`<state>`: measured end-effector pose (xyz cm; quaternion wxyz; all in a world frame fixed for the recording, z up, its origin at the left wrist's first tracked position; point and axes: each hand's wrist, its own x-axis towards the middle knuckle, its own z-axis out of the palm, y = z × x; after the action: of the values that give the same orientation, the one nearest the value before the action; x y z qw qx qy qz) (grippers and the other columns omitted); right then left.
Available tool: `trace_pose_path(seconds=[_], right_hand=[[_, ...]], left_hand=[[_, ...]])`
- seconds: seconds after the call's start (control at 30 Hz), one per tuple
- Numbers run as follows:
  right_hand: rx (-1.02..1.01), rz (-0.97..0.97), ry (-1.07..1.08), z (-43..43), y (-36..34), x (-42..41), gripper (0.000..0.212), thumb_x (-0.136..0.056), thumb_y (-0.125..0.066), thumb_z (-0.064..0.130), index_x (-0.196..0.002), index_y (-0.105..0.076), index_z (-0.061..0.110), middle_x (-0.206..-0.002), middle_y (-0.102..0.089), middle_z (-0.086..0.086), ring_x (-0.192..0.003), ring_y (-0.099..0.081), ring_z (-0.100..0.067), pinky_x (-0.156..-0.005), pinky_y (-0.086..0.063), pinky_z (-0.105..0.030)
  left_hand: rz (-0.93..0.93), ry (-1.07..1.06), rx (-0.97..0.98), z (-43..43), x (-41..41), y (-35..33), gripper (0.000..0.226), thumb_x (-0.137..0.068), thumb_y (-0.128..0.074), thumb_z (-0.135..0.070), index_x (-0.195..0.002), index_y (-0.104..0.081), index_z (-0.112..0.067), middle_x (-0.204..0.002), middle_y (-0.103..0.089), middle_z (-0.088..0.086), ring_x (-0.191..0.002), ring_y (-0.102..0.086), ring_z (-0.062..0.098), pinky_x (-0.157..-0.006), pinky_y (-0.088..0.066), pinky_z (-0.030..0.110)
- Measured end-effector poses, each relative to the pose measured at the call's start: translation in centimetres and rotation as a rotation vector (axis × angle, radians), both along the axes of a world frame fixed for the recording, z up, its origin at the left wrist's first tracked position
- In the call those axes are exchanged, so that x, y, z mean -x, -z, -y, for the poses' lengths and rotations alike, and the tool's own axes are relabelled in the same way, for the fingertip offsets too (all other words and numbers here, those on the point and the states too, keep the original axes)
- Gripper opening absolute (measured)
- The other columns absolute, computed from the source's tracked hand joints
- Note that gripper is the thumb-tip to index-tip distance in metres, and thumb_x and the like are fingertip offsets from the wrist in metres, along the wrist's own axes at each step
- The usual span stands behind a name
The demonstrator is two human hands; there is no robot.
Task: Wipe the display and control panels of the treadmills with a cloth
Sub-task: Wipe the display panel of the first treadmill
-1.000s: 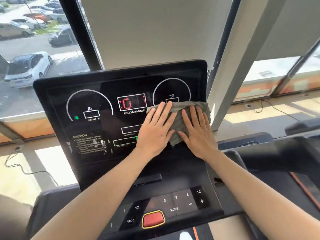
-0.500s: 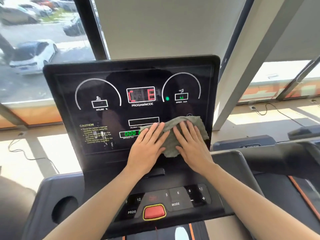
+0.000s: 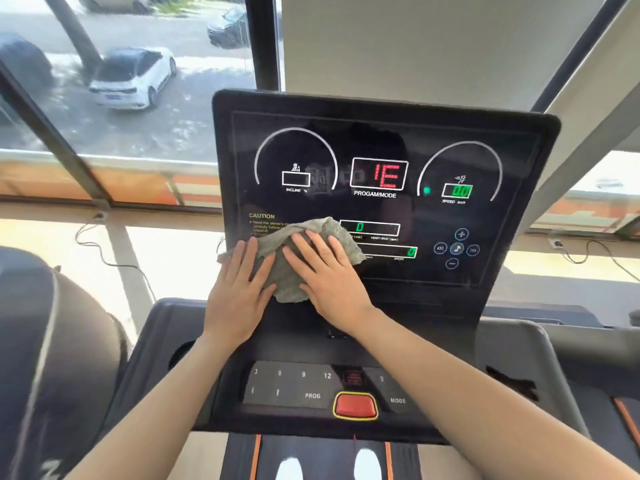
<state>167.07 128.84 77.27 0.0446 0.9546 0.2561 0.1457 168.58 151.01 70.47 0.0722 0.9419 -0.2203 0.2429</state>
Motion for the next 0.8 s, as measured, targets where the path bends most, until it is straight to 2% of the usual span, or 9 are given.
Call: trace_pose_path(seconds=[0.17, 0.33, 0.47, 0.53, 0.63, 0.73, 0.8], right_hand=[[0.027, -0.035, -0.044, -4.6, 1.1, 0.0, 0.072, -0.091, -0.053, 0.017, -0.157, -0.025, 0.017, -0.166, -0.013, -0.006, -0.153, -0.007, -0.028, -0.124, -0.003, -0.048], [0.143, -0.085, -0.078, -6.5, 3.1, 1.8, 0.069, -0.093, -0.034, 0.023, -0.158, -0.015, 0.012, -0.167, -0.005, -0.006, -0.153, -0.004, -0.027, -0.125, -0.002, -0.045], [0.222, -0.163, -0.100, -5.4, 4.7, 3.9, 0.069, -0.091, -0.020, 0.020, -0.158, -0.008, 0.008, -0.167, 0.000, -0.007, -0.154, -0.002, -0.026, -0.125, -0.004, -0.044], [0.189, -0.146, -0.099, -4.4, 5.2, 4.4, 0.066, -0.092, -0.021, 0.016, -0.157, -0.018, 0.007, -0.167, -0.007, -0.008, -0.153, -0.008, -0.027, -0.124, -0.009, -0.044], [0.062, -0.110, -0.075, -2.3, 5.8, 4.7, 0.059, -0.094, -0.022, 0.008, -0.150, -0.037, 0.003, -0.162, -0.026, -0.010, -0.150, -0.023, -0.028, -0.122, -0.022, -0.044], [-0.078, -0.070, -0.062, 0.4, 6.6, 5.2, 0.052, -0.095, -0.031, 0.004, -0.143, -0.048, 0.002, -0.155, -0.041, -0.012, -0.144, -0.036, -0.030, -0.118, -0.031, -0.046], [-0.141, -0.025, -0.027, 2.4, 7.1, 5.8, 0.048, -0.095, -0.039, 0.004, -0.141, -0.052, 0.004, -0.152, -0.045, -0.010, -0.142, -0.040, -0.028, -0.117, -0.033, -0.047]], left_hand=[[-0.113, -0.081, 0.170, -2.9, 1.9, 1.6, 0.055, -0.105, -0.049, -0.030, -0.155, -0.036, -0.012, -0.165, -0.021, 0.021, -0.145, -0.032, 0.047, -0.105, -0.046, 0.058], [-0.176, -0.046, 0.241, -3.6, 4.0, 2.5, 0.063, -0.095, -0.063, -0.012, -0.154, -0.040, -0.010, -0.167, -0.020, 0.017, -0.147, -0.035, 0.040, -0.101, -0.052, 0.052], [-0.141, -0.067, 0.233, -3.5, 5.4, 3.0, 0.048, -0.096, -0.062, -0.022, -0.142, -0.058, -0.009, -0.161, -0.033, 0.020, -0.126, -0.053, 0.039, -0.096, -0.052, 0.049], [-0.128, -0.063, 0.290, -3.0, 5.6, 3.2, 0.039, -0.095, -0.068, -0.020, -0.132, -0.066, -0.007, -0.152, -0.043, 0.022, -0.122, -0.055, 0.038, -0.094, -0.054, 0.047], [-0.122, 0.019, 0.368, -1.2, 5.5, 3.2, 0.037, -0.093, -0.073, -0.016, -0.126, -0.067, -0.001, -0.138, -0.051, 0.024, -0.122, -0.055, 0.036, -0.095, -0.055, 0.045], [-0.103, 0.080, 0.384, 1.3, 4.8, 2.9, 0.031, -0.095, -0.071, -0.014, -0.121, -0.067, 0.003, -0.135, -0.054, 0.024, -0.115, -0.058, 0.033, -0.096, -0.055, 0.039], [-0.075, 0.117, 0.387, 3.1, 4.5, 2.4, 0.028, -0.095, -0.071, -0.012, -0.118, -0.069, 0.004, -0.133, -0.057, 0.023, -0.111, -0.060, 0.032, -0.095, -0.054, 0.036]])
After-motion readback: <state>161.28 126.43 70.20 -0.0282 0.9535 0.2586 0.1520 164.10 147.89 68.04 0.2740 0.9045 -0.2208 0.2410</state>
